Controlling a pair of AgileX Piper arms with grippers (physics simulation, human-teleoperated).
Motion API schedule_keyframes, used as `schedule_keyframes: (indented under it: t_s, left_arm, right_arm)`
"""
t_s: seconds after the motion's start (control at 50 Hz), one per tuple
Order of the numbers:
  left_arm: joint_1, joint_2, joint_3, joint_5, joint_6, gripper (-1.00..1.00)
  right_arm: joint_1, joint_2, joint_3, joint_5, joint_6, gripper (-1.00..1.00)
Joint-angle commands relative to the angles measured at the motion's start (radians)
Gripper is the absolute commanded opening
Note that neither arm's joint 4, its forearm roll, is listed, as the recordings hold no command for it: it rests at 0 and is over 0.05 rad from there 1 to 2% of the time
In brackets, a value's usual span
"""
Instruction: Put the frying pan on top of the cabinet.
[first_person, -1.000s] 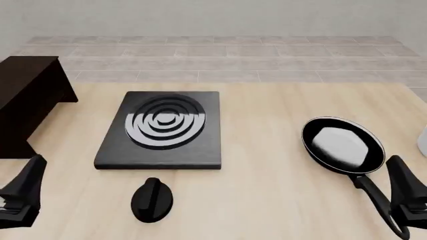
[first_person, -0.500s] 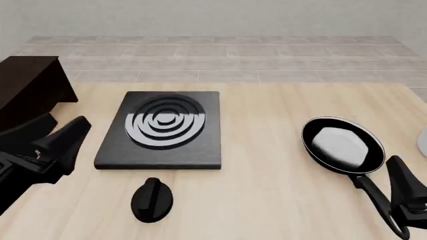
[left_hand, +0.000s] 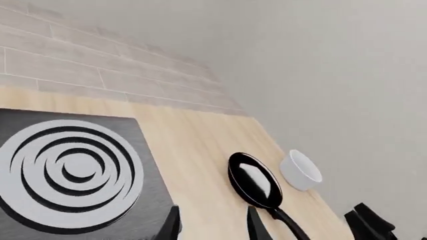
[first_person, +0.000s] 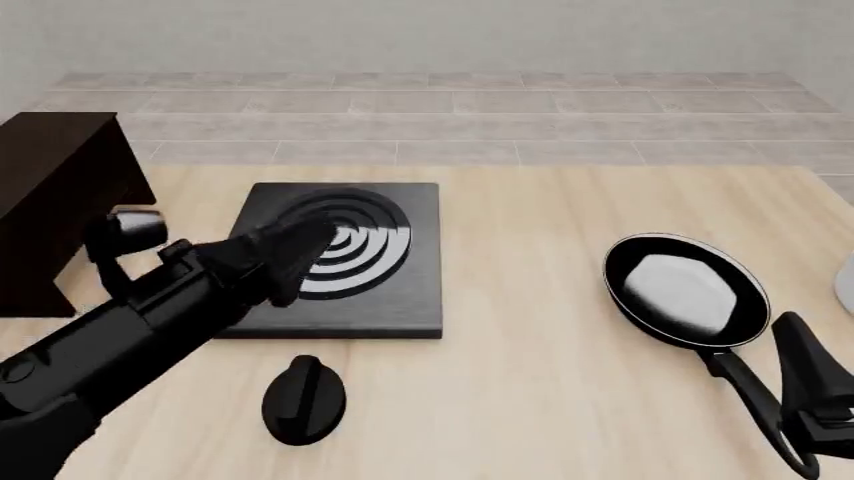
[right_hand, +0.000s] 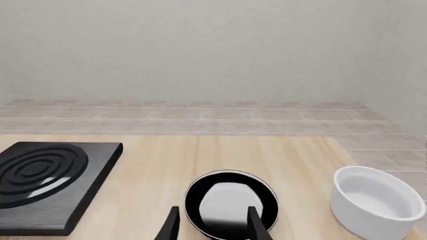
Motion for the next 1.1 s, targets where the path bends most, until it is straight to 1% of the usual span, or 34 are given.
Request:
schedule_keyframes:
  t_s: [0.02, 0.1, 0.16, 0.18, 0.2, 0.24, 0.26, 0.28, 0.3, 0.38, 0.4, 0.42, 0.44, 0.46, 0.48, 0.5, 0.54, 0.56, 0.6, 0.7, 0.8, 0.9, 1.0, 1.1]
  left_arm:
    - [-0.092, 0.21, -0.075, -0.088, -0.124, 1.0]
    - [-0.119, 0.3, -0.103, -0.121, -0.193, 1.0]
    - [-0.117, 0.323, -0.124, -0.125, -0.184, 1.0]
    - [-0.13, 0.378, -0.131, -0.157, -0.243, 1.0]
    - [-0.136, 0.388, -0.138, -0.16, -0.254, 1.0]
    - [-0.136, 0.385, -0.159, -0.141, -0.239, 1.0]
    - [-0.145, 0.39, -0.166, -0.139, -0.244, 1.0]
    - [-0.146, 0.409, -0.169, -0.15, -0.275, 1.0]
    - [-0.168, 0.414, -0.173, -0.155, -0.283, 1.0]
    - [-0.173, 0.413, -0.197, -0.136, -0.276, 1.0]
    - [-0.186, 0.431, -0.204, -0.144, -0.295, 1.0]
    - [-0.187, 0.44, -0.209, -0.148, -0.298, 1.0]
    - [-0.199, 0.467, -0.214, -0.159, -0.322, 1.0]
    - [-0.202, 0.48, -0.216, -0.169, -0.331, 1.0]
    - [-0.202, 0.481, -0.221, -0.167, -0.321, 1.0]
    - [-0.213, 0.508, -0.223, -0.183, -0.342, 1.0]
    - [-0.219, 0.529, -0.23, -0.192, -0.344, 1.0]
    - [-0.225, 0.556, -0.234, -0.208, -0.364, 1.0]
    - [-0.228, 0.575, -0.243, -0.214, -0.365, 1.0]
    - [-0.257, 0.634, -0.276, -0.227, -0.402, 1.0]
    - [-0.278, 0.655, -0.307, -0.215, -0.404, 1.0]
    - [-0.304, 0.722, -0.36, -0.215, -0.417, 1.0]
    - [-0.307, 0.753, -0.392, -0.205, -0.419, 1.0]
    - [-0.313, 0.814, -0.438, -0.201, -0.43, 1.0]
  right_arm:
    - [0.0, 0.002, 0.0, -0.001, -0.003, 1.0]
    - [0.001, 0.001, 0.0, -0.001, -0.006, 1.0]
    - [0.0, 0.002, 0.0, -0.001, -0.004, 1.0]
    - [0.001, 0.002, 0.0, -0.002, -0.006, 1.0]
    - [0.002, 0.002, 0.0, -0.002, -0.007, 1.0]
    - [0.001, 0.002, 0.0, -0.002, -0.006, 1.0]
    - [0.002, 0.003, 0.0, -0.003, -0.007, 1.0]
    - [0.002, 0.003, 0.0, -0.003, -0.008, 1.0]
    - [0.002, 0.003, 0.0, -0.003, -0.008, 1.0]
    - [0.002, 0.006, 0.0, -0.006, -0.008, 1.0]
    - [0.002, 0.007, 0.0, -0.007, -0.009, 1.0]
    - [0.002, 0.007, 0.0, -0.007, -0.009, 1.0]
    - [0.002, 0.007, 0.0, -0.007, -0.01, 1.0]
    - [0.002, 0.007, 0.0, -0.008, -0.01, 1.0]
    - [0.0, 0.006, 0.0, -0.007, -0.01, 1.0]
    - [0.0, 0.006, 0.0, -0.007, -0.01, 1.0]
    - [-0.001, 0.006, 0.0, -0.006, -0.008, 1.0]
    - [-0.001, 0.007, 0.0, -0.007, -0.008, 1.0]
    - [0.0, 0.007, 0.0, -0.007, -0.008, 1.0]
    - [-0.001, 0.007, 0.0, -0.005, -0.007, 1.0]
    - [-0.002, 0.006, 0.0, -0.004, -0.006, 1.0]
    - [-0.002, 0.006, 0.0, -0.005, -0.008, 1.0]
    - [-0.004, 0.011, 0.0, -0.008, -0.009, 1.0]
    - [-0.004, 0.014, 0.0, -0.01, -0.008, 1.0]
